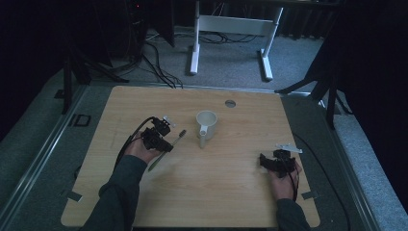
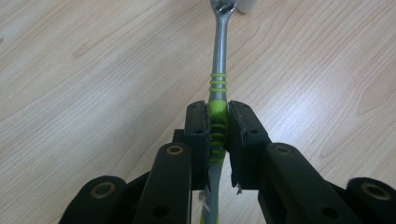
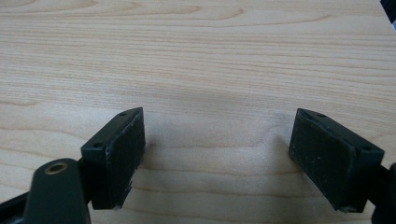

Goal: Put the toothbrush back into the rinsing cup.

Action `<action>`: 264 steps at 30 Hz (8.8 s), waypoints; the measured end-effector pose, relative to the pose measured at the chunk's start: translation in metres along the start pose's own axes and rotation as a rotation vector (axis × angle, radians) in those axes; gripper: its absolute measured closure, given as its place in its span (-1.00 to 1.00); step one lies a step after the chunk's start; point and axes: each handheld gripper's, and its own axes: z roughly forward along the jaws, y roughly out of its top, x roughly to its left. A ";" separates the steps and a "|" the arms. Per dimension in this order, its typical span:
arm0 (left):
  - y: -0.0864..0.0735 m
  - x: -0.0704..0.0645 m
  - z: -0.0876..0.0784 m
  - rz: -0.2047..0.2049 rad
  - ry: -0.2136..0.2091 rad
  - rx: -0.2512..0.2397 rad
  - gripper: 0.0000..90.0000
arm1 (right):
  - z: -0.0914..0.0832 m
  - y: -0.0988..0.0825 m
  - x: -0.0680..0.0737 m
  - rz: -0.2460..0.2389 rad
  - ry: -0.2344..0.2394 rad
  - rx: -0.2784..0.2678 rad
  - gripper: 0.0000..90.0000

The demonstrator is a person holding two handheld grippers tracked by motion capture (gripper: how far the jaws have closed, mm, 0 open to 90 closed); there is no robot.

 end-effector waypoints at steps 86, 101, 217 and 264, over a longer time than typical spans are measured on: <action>0.007 -0.006 -0.018 -0.043 -0.001 -0.480 0.75 | 0.000 0.000 0.000 0.001 0.000 0.000 -0.60; 0.008 -0.007 -0.017 -0.045 -0.007 -0.525 0.75 | 0.000 0.000 0.000 0.001 0.000 0.000 -0.60; 0.033 -0.020 -0.016 -0.055 -0.036 -0.870 0.75 | 0.000 0.000 0.000 -0.002 0.001 -0.001 -0.60; 0.040 -0.031 -0.009 0.035 -0.049 -0.968 0.75 | 0.000 0.000 0.000 -0.003 0.001 -0.001 -0.60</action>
